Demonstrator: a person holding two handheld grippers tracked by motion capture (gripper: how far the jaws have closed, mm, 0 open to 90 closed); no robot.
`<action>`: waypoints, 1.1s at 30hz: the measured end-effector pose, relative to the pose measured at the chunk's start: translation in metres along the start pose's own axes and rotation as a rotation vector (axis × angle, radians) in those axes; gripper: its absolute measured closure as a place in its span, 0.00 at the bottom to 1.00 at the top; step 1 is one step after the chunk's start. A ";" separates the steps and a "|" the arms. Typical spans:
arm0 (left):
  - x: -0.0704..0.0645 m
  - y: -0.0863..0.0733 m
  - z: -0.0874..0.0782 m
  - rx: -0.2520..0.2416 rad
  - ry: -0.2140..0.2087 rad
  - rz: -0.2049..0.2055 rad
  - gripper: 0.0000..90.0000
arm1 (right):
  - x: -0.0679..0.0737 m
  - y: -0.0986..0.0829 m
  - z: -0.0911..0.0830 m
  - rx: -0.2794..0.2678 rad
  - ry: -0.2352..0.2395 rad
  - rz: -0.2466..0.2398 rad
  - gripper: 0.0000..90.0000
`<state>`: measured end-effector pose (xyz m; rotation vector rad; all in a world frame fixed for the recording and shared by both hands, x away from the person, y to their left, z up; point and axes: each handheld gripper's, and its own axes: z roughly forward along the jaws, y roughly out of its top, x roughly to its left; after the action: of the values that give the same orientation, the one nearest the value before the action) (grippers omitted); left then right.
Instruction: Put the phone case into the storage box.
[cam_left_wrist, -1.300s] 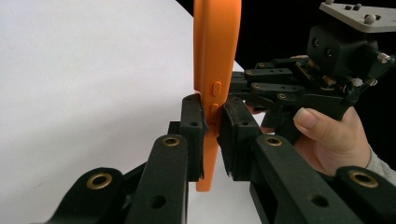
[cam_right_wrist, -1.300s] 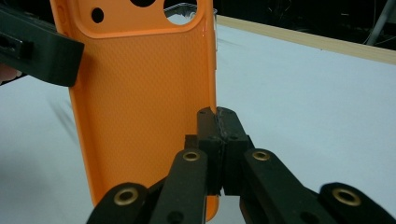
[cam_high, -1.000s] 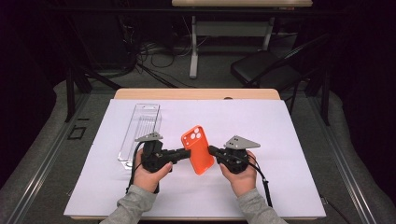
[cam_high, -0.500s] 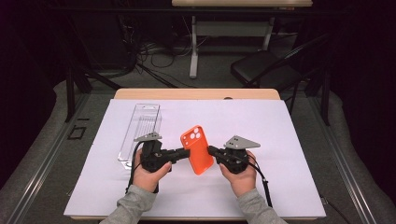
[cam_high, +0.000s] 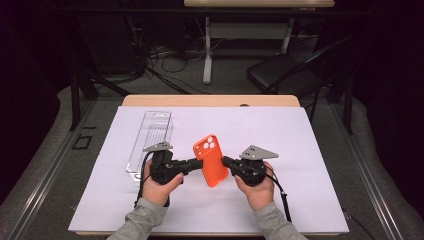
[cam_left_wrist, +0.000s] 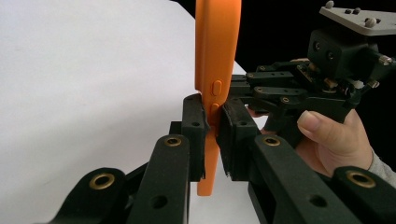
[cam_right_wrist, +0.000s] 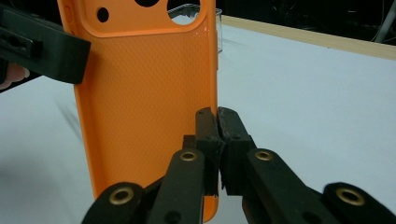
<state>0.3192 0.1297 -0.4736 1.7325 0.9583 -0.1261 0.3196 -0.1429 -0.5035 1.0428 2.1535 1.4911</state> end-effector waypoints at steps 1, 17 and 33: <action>0.000 0.000 0.000 -0.002 0.000 -0.001 0.91 | 0.000 0.000 0.000 0.000 0.000 0.000 0.97; 0.003 0.000 0.000 -0.009 -0.003 -0.018 0.91 | 0.000 0.000 0.001 -0.002 0.007 0.009 0.94; 0.006 -0.001 0.000 -0.007 0.003 -0.024 0.91 | 0.000 0.000 0.001 -0.005 0.012 0.015 0.86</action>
<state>0.3225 0.1330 -0.4773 1.7152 0.9810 -0.1355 0.3201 -0.1419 -0.5042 1.0532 2.1540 1.5120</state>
